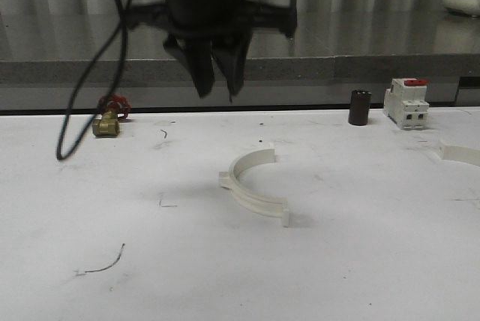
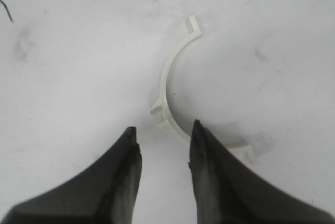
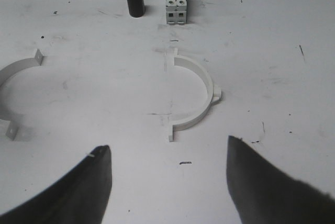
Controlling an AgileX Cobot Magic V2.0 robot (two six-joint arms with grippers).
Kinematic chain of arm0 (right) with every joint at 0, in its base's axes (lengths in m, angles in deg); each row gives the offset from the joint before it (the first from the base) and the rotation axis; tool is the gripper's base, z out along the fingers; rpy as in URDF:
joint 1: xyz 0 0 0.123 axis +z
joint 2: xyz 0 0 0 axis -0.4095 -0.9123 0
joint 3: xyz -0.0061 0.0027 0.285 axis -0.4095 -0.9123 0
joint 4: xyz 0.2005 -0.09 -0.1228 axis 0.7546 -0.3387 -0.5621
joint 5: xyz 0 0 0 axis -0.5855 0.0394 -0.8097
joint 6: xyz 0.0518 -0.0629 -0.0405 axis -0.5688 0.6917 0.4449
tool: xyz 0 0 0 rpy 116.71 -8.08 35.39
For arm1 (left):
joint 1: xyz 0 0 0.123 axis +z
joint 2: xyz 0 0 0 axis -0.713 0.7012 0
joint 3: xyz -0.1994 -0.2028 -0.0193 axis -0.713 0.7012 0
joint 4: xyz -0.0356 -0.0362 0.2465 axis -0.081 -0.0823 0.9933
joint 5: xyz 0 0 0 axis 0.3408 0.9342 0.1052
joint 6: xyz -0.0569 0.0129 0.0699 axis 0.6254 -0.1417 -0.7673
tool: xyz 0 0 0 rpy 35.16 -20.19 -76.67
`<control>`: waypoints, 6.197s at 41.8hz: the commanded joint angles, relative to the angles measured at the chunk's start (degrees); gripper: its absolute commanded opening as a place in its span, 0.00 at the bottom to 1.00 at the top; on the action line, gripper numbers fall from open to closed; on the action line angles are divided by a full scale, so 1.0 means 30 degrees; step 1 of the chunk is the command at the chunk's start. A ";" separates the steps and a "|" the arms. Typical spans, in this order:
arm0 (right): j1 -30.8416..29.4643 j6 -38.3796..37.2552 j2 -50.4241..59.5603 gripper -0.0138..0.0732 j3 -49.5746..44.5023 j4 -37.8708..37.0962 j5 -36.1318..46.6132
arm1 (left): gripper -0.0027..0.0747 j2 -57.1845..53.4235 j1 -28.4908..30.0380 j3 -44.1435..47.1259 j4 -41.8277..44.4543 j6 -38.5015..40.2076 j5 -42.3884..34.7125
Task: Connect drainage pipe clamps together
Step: 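Open the left gripper and raise it away from the clamp, then move the right gripper over the other white half-ring clamp, then grasp the second clamp's end tab with the right gripper and lift, then lower the clamp against the placed half, closing the ring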
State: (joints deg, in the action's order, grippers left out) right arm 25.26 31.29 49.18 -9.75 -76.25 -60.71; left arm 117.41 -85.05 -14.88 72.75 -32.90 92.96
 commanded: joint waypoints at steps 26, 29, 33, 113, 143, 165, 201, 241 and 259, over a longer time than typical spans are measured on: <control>-0.0101 0.0123 -0.0174 0.73 0.0516 -0.0210 0.1199 | 0.33 -1.6699 0.0668 1.3860 -0.2732 -0.6815 -0.6282; -0.0101 0.0123 -0.0174 0.73 0.0516 -0.0210 0.1199 | 0.33 -1.8069 0.0668 1.5010 -0.2850 -0.6815 -0.6380; -0.0101 0.0123 -0.0174 0.73 0.0516 -0.0210 0.1199 | 0.33 -1.9707 0.0668 1.6295 -0.3060 -0.6815 -0.6147; -0.2449 0.0268 -2.0049 0.73 1.1292 -0.1403 -0.2775 | 0.33 -2.3833 0.0668 1.8475 -0.3060 -0.6815 -0.5596; -0.2474 0.0304 -2.5930 0.47 1.4847 -0.1842 -0.3878 | 0.33 -2.3833 0.0668 1.8475 -0.3060 -0.6815 -0.5596; -0.2474 0.0304 -2.5354 0.40 1.5040 -0.1454 -0.4700 | 0.33 -2.3833 0.0668 1.8475 -0.3060 -0.6815 -0.5596; 0.0048 0.0304 -1.8735 0.32 1.4976 0.0960 -0.6091 | 0.33 -2.3833 0.0668 1.8475 -0.3060 -0.6815 -0.5596; 0.7016 -1.0437 -2.2708 0.32 1.6350 -0.4008 -0.6375 | 0.33 -2.3833 0.0668 1.8475 -0.3060 -0.6815 -0.5596; 0.7542 -1.0561 -2.5277 0.32 1.6414 -0.3093 -0.4924 | 0.33 -2.3833 0.0668 1.8475 -0.3060 -0.6815 -0.5596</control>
State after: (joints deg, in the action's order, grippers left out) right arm 47.78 -0.24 -28.58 37.54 -85.35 -76.92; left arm 45.89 -83.10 42.18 64.16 -53.44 79.89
